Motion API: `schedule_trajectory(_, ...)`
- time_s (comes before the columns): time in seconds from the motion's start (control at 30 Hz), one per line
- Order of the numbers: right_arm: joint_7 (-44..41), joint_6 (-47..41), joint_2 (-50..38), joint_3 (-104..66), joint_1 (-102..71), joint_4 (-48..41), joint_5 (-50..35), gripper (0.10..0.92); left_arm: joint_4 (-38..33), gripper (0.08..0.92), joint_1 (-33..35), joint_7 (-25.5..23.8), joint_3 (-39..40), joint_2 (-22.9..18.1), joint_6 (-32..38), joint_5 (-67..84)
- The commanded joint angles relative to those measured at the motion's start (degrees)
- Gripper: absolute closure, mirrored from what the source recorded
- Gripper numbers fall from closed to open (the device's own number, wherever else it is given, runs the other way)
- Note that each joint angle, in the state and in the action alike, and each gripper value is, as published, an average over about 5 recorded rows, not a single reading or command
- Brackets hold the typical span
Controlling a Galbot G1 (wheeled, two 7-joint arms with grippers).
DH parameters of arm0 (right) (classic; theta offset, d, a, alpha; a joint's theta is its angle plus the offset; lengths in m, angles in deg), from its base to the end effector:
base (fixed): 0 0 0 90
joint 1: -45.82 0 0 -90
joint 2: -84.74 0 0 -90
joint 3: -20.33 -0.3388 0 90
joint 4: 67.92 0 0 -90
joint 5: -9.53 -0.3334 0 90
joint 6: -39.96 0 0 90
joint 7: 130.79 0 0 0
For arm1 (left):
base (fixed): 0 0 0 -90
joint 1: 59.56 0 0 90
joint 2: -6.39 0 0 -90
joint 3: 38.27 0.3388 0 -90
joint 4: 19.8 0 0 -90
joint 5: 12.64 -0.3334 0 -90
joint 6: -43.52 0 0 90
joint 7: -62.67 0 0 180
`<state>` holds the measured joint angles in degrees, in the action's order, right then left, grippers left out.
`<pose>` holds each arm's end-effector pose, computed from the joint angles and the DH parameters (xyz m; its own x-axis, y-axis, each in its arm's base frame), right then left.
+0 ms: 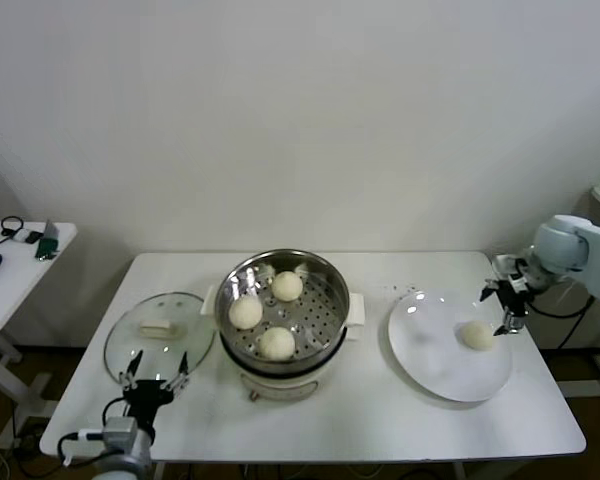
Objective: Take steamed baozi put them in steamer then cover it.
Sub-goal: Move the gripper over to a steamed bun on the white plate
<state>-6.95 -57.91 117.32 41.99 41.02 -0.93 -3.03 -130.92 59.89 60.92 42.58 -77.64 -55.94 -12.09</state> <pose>0.4817 -0.2417 -0.1541 -0.1542 -0.0111 0.9880 -0.9880 0.0143 -0.1540 0.1630 0.0719 -0.3359 -0.9512 -0.1022 0.2912 -0.0603 0.9869 0.1494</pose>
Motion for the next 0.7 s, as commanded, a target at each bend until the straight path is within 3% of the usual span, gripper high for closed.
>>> schedule_trajectory(0.03,1.1,-0.7,1.4,-11.0,-13.0,-5.3,5.2,0.203,0.2,0.177,0.0,-0.1,0.3,0.1,-0.1,-0.8)
schedule_trajectory(0.7,1.8,-0.6,6.4,-14.9,-16.5,-12.0,7.6,0.229,0.8,0.177,-0.2,-0.1,0.1,0.1,0.0,-0.7)
